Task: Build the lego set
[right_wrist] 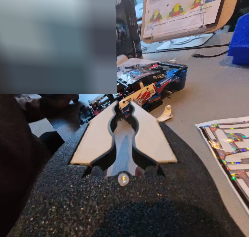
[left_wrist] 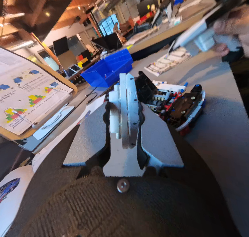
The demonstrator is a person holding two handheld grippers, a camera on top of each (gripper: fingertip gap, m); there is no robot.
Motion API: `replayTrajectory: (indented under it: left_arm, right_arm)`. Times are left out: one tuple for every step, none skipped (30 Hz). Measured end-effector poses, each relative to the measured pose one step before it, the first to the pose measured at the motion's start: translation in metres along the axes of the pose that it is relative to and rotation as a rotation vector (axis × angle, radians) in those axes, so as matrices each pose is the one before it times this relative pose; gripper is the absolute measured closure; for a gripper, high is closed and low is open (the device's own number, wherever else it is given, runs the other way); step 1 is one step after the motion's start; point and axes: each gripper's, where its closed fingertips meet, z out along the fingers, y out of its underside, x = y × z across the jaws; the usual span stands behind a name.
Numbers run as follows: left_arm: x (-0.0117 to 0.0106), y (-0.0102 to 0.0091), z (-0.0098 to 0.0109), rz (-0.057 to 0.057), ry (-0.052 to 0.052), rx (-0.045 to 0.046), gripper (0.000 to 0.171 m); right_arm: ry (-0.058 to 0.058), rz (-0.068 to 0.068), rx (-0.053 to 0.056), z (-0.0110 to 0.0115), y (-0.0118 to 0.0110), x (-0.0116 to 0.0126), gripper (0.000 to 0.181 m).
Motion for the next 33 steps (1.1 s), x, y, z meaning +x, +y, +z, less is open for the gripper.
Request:
replayTrajectory:
  left_arm:
    - [0.00412, 0.00355, 0.00479, 0.0121, 0.0181, -0.03138, 0.132]
    - [0.00147, 0.00229, 0.00404, -0.0054, 0.0106, -0.02024, 0.132]
    - [-0.00094, 0.00292, 0.00185, -0.0099, 0.0021, -0.02078, 0.132]
    - [-0.00081, 0.00046, -0.00001, -0.0143, 0.0056, -0.00202, 0.132]
    - [0.00034, -0.00106, -0.00102, -0.0101, 0.0105, 0.00886, 0.132]
    - [0.00105, -0.00092, -0.00073, -0.003, 0.0115, 0.00761, 0.132]
    - [0.0018, -0.00088, -0.00057, 0.0052, 0.0094, 0.0072, 0.132]
    - [0.00224, -0.00207, -0.00106, 0.0112, 0.0096, 0.01567, 0.132]
    - [0.00386, -0.00321, -0.00127, 0.0096, 0.0214, 0.02338, 0.132]
    - [0.00513, -0.00306, -0.00084, -0.0005, 0.0378, 0.02261, 0.132]
    - [0.0013, -0.00353, -0.00075, -0.0194, 0.0231, 0.02607, 0.132]
    - [-0.00178, -0.00361, -0.00068, -0.0363, 0.0106, 0.02745, 0.132]
    - [-0.0037, -0.00009, 0.00009, -0.0349, -0.0032, 0.00265, 0.132]
    - [-0.00406, 0.00194, 0.00029, -0.0185, -0.0174, -0.0137, 0.132]
    - [0.00023, 0.0009, 0.00045, -0.0016, 0.001, -0.0079, 0.132]
    - [0.00404, 0.0016, 0.00131, 0.006, 0.0255, -0.01498, 0.132]
    - [0.00543, 0.00221, 0.00252, 0.0093, 0.0368, -0.01919, 0.132]
    - [0.00605, 0.0023, 0.00314, 0.0067, 0.0433, -0.02056, 0.132]
    - [0.00606, 0.00187, 0.00411, 0.0061, 0.0472, -0.02205, 0.132]
    - [0.00737, 0.00349, 0.00589, 0.003, 0.0619, -0.04647, 0.132]
    - [0.01012, 0.00472, 0.00572, -0.0155, 0.09, -0.0806, 0.131]
    - [0.00722, -0.00331, 0.00299, -0.0063, 0.0608, -0.04482, 0.132]
    - [0.00134, -0.01026, 0.00086, 0.0146, 0.0093, 0.00209, 0.132]
    - [0.00343, -0.00531, 0.00184, 0.0011, 0.0339, -0.02999, 0.132]
    - [0.00326, 0.00115, 0.00204, -0.0104, 0.0428, -0.0655, 0.131]
    - [0.0037, 0.00071, 0.00145, 0.0135, 0.0401, -0.03438, 0.131]
    - [0.00346, 0.00297, 0.00208, 0.0128, 0.0382, -0.03428, 0.131]
    - [-0.00065, 0.00535, 0.00269, 0.0071, 0.0113, -0.04336, 0.132]
    - [0.00061, 0.00421, 0.00279, 0.0138, 0.0156, -0.02911, 0.132]
    - [0.00042, 0.00372, 0.00288, 0.0122, 0.0126, -0.02788, 0.131]
    - [-0.00094, 0.00254, 0.00239, 0.0186, -0.0001, -0.02149, 0.132]
    - [0.00029, -0.00061, 0.00089, 0.0121, 0.0109, -0.0055, 0.132]
    - [0.00143, -0.00005, 0.00056, 0.0033, 0.0236, -0.0134, 0.131]
  right_arm:
    - [-0.0352, 0.0674, 0.069, -0.00531, -0.00594, 0.00016, 0.181]
    - [-0.0194, 0.0825, 0.0603, -0.00492, -0.00193, 0.00261, 0.181]
    - [-0.0173, 0.0855, 0.0216, -0.00222, 0.005, 0.00288, 0.181]
    - [-0.022, 0.0296, -0.0072, 0.00057, 0.00339, -0.00199, 0.181]
    - [0.0184, -0.0197, -0.0316, 0.00369, 0.00202, 0.00016, 0.177]
    - [0.0237, -0.0178, -0.0487, 0.00515, 0.00439, 0.00109, 0.168]
    - [-0.0176, -0.001, -0.0555, 0.00573, 0.00676, -0.00279, 0.177]
    - [-0.0329, 0.0168, -0.0513, 0.00479, 0.0069, -0.003, 0.181]
    - [-0.0379, 0.022, -0.0289, 0.00243, 0.00413, -0.00313, 0.174]
    - [-0.0496, 0.0039, 0.0053, -0.00067, -0.0003, -0.00563, 0.169]
    - [-0.0519, -0.0181, 0.0253, -0.00284, -0.00254, -0.00755, 0.179]
    - [-0.0284, -0.0184, 0.0255, -0.00259, -0.00355, -0.00508, 0.181]
    - [0.0034, 0.0056, 0.0161, -0.00118, -0.00326, 0.00028, 0.181]
    - [0.0197, 0.0279, 0.0011, 0.00039, -0.00076, 0.00371, 0.177]
    - [0.0274, 0.0298, -0.0158, 0.00182, 0.00164, 0.00502, 0.163]
    - [0.0248, 0.0179, -0.0267, 0.00286, 0.00317, 0.00412, 0.146]
    - [0.0086, 0.0061, -0.0357, 0.00375, 0.00438, 0.00147, 0.141]
    - [-0.0076, 0.003, -0.0437, 0.0049, 0.00532, -0.00108, 0.143]
    - [-0.0111, 0.0079, -0.0494, 0.00573, 0.00519, -0.00181, 0.143]
    - [-0.0058, 0.0082, -0.055, 0.00562, 0.00501, -0.00135, 0.136]
    - [-0.0012, 0.0074, -0.0577, 0.00497, 0.00605, -0.00103, 0.132]
    - [0.0005, 0.0063, -0.0486, 0.00354, 0.00661, -0.00138, 0.137]
    - [0.002, 0.0095, -0.0412, 0.00258, 0.00609, -0.00133, 0.146]
    - [0.0004, 0.0238, -0.036, 0.00218, 0.00483, -0.00149, 0.148]
    - [-0.0192, 0.0332, -0.0133, 0.00184, 0.00175, -0.00425, 0.148]
    - [-0.0463, 0.0367, 0.0092, 0.00174, -0.00109, -0.0077, 0.151]
    - [-0.0545, 0.043, 0.01, 0.002, -0.00094, -0.00813, 0.156]
    - [-0.0332, 0.0418, 0.002, 0.00239, 0.00042, -0.00364, 0.156]
    - [-0.0048, 0.0292, -0.0006, 0.00243, 0.0004, 0.00162, 0.156]
    - [0.0093, 0.0226, -0.0015, 0.00193, 0.00034, 0.00414, 0.156]
    - [0.0083, 0.0264, -0.0052, 0.00206, 0.00057, 0.00396, 0.155]
    - [-0.0101, 0.0257, -0.0064, 0.00232, 0.00066, 0.00089, 0.156]
    - [-0.0265, 0.0184, 0.0009, 0.00171, -0.00058, -0.0024, 0.162]
